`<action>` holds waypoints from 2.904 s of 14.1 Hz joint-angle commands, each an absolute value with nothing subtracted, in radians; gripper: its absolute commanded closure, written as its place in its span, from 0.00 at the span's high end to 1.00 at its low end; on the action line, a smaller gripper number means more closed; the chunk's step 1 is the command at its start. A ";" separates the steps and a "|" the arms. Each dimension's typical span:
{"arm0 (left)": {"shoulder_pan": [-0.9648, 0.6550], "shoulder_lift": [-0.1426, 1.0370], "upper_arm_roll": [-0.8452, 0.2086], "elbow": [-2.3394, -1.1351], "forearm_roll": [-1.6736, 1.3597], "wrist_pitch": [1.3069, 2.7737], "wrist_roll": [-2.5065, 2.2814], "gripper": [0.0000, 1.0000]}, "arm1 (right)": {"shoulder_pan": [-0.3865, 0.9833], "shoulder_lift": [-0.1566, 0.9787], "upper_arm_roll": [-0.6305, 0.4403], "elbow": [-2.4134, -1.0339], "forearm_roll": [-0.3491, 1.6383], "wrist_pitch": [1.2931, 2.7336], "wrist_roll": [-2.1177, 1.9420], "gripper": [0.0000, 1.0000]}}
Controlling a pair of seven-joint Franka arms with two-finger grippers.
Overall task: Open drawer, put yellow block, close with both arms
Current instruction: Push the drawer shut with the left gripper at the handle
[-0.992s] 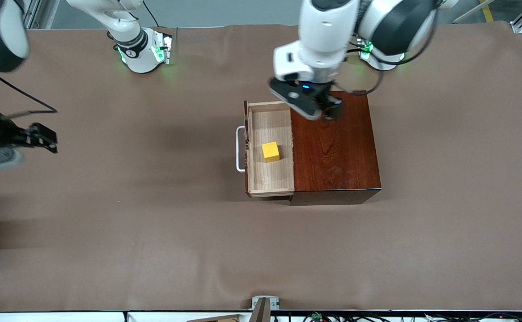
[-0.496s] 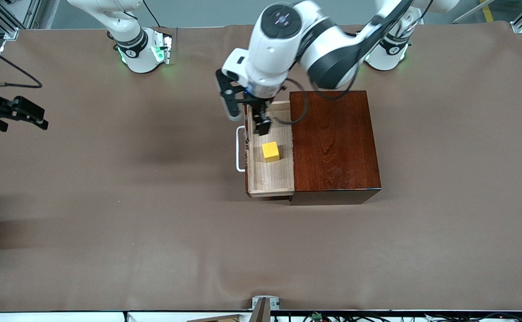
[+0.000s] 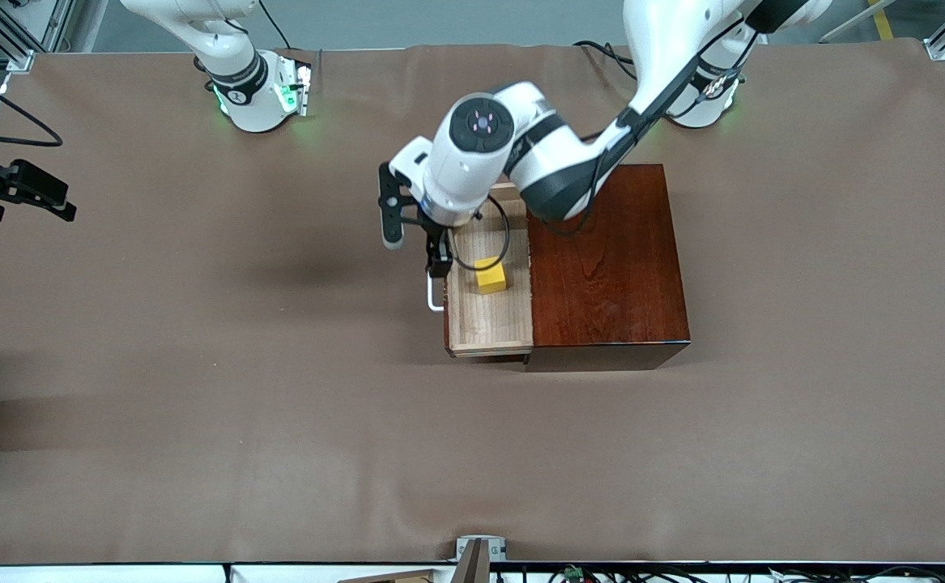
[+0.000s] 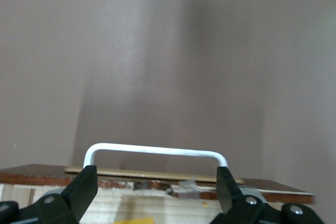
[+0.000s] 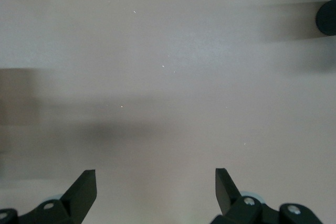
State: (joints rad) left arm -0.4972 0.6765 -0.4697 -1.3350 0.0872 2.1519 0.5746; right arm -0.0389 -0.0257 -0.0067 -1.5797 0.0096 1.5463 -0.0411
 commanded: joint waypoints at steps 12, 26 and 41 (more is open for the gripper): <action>-0.689 0.742 -0.250 -1.296 0.120 2.158 0.595 1.00 | -0.031 -0.025 -0.023 -1.545 0.025 1.539 -0.018 1.00; -0.752 0.692 -0.094 -1.264 0.172 1.856 0.612 1.00 | -0.003 -0.023 -0.018 -1.545 0.025 1.539 0.068 1.00; -0.730 0.704 -0.091 -1.287 0.276 1.664 0.635 1.00 | -0.003 -0.023 -0.020 -1.545 0.023 1.496 0.069 1.00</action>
State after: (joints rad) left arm -0.7510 0.7214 -0.0980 -1.2572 0.2488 1.7117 0.6052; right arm -0.0047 -0.0247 -0.0214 -1.5591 0.0156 1.5093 0.0520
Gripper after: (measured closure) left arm 0.000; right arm 0.000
